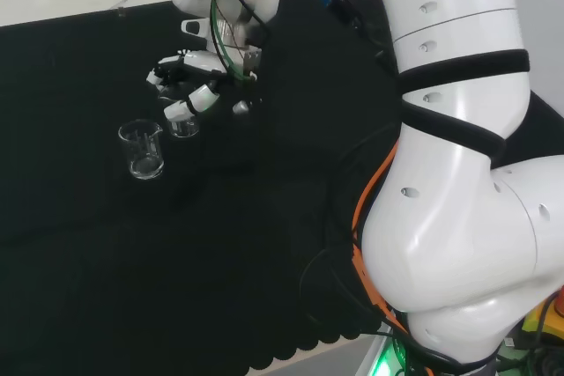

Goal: Place the beaker back on the table.

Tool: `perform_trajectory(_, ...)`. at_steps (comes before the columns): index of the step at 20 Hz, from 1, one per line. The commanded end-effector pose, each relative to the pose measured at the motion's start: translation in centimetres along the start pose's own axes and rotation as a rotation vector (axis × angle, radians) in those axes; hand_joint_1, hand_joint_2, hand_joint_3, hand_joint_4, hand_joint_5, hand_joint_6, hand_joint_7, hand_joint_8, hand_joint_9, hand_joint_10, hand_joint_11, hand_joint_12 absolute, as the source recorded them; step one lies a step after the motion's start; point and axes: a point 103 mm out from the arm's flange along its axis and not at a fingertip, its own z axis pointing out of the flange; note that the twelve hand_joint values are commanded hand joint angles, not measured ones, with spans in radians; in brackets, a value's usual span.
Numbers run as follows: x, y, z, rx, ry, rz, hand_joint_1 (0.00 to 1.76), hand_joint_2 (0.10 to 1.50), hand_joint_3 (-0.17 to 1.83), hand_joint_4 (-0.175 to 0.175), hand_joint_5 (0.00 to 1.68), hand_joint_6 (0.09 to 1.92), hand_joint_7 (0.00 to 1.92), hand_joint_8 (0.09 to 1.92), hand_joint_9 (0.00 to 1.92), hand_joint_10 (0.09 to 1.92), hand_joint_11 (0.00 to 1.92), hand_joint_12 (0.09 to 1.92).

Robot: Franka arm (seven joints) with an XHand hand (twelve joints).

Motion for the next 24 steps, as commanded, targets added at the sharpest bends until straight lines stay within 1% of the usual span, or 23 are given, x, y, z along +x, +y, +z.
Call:
perform_trajectory(1, 1.7, -1.2, -1.9, -0.023, -0.029, -0.009, 0.72, 0.63, 0.34, -0.064, 0.39, 0.53, 0.73, 0.09, 0.79, 0.09, 0.02, 1.37)
perform_trajectory(3, 2.2, -1.9, -2.7, -0.032, -0.036, -0.003, 0.72, 0.63, 0.34, -0.065, 0.40, 0.52, 0.73, 0.09, 0.79, 0.09, 0.01, 1.38)
perform_trajectory(7, 3.1, -4.2, -4.7, -0.075, -0.064, 0.018, 0.72, 0.63, 0.34, -0.065, 0.40, 0.51, 0.72, 0.09, 0.79, 0.09, 0.01, 1.38)
perform_trajectory(8, 3.5, -5.1, -5.6, -0.096, -0.073, 0.035, 0.72, 0.63, 0.34, -0.065, 0.40, 0.51, 0.73, 0.09, 0.79, 0.09, 0.01, 1.38)
perform_trajectory(11, 3.8, -6.8, -6.9, -0.137, -0.088, 0.061, 0.72, 0.63, 0.34, -0.066, 0.40, 0.50, 0.73, 0.09, 0.79, 0.09, 0.01, 1.38)
perform_trajectory(15, 4.8, -9.8, -8.4, -0.170, -0.105, 0.110, 0.73, 0.63, 0.34, -0.069, 0.38, 0.49, 0.69, 0.09, 0.77, 0.09, 0.00, 1.37)
perform_trajectory(17, 5.1, -11.3, -8.8, -0.183, -0.100, 0.138, 0.73, 0.64, 0.34, -0.070, 0.37, 0.46, 0.65, 0.09, 0.74, 0.09, 0.00, 1.34)
perform_trajectory(21, 5.3, -13.9, -8.9, -0.196, -0.095, 0.185, 0.75, 0.64, 0.35, -0.071, 0.37, 0.33, 0.60, 0.09, 0.69, 0.09, 0.00, 1.29)
perform_trajectory(24, 5.7, -15.5, -9.1, -0.212, -0.099, 0.212, 0.76, 0.64, 0.35, -0.070, 0.37, 0.30, 0.57, 0.09, 0.67, 0.09, 0.00, 1.26)
